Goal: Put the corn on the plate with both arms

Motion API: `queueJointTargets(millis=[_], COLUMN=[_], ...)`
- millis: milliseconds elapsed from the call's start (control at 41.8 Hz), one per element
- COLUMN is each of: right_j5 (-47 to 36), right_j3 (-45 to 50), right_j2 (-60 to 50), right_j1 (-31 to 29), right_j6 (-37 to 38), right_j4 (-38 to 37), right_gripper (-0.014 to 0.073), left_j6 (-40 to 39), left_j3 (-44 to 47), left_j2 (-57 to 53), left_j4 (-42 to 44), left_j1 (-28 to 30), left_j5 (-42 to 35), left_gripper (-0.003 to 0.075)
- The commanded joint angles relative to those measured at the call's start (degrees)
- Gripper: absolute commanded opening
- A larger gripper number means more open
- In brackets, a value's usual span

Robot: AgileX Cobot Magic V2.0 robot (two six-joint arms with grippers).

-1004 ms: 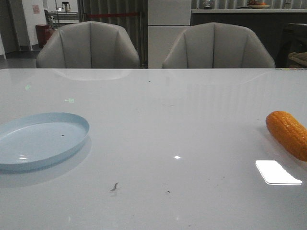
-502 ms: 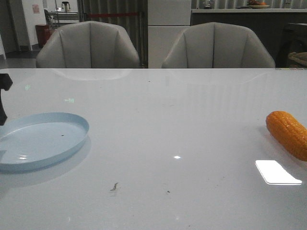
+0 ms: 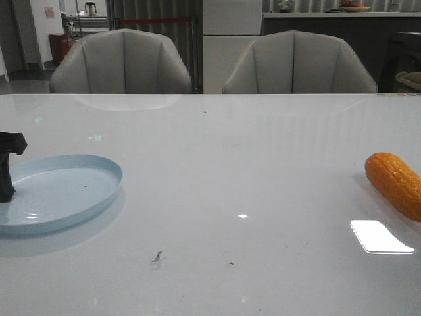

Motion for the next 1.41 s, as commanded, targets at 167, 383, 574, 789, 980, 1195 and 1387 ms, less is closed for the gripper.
queueJointTargets(millis=[167, 383, 574, 789, 980, 1195, 1387], right_j5=[-3.4, -3.4, -3.4, -3.35, -3.35, -3.35, -3.35], right_j3=[-1.73, -1.73, -1.73, -1.73, -1.73, -1.73, -1.73], right_j2=[-0.19, -0.19, -0.19, -0.19, -0.19, -0.19, -0.19], right_j1=[-0.22, -0.22, -0.22, -0.22, -0.22, -0.22, -0.22], right_j6=[0.0, 0.0, 0.0, 0.0, 0.0, 0.0, 0.0], right_j4=[0.22, 0.22, 0.22, 0.22, 0.22, 0.22, 0.22], right_gripper=[0.0457, 0.0457, 0.0457, 0.0457, 0.0457, 0.0457, 0.0457], left_j6=[-0.52, -0.52, -0.52, -0.28, -0.28, -0.28, -0.28], left_j3=[-1.46, -3.64, -11.4, -21.94, -26.74, -27.14, -27.14], left_j2=[-2.21, -2.21, -2.21, -2.21, -2.21, -1.73, 0.97], left_j4=[-1.16, -1.2, -6.67, -11.89, -14.11, -15.19, -15.19], left_j1=[0.06, 0.06, 0.06, -1.65, -6.65, -14.02, -18.99], left_j5=[-1.14, 0.86, 6.93, 13.78, 14.83, 13.56, 13.56], left_gripper=[0.009, 0.0094, 0.0094, 0.0094, 0.0094, 0.0094, 0.0094])
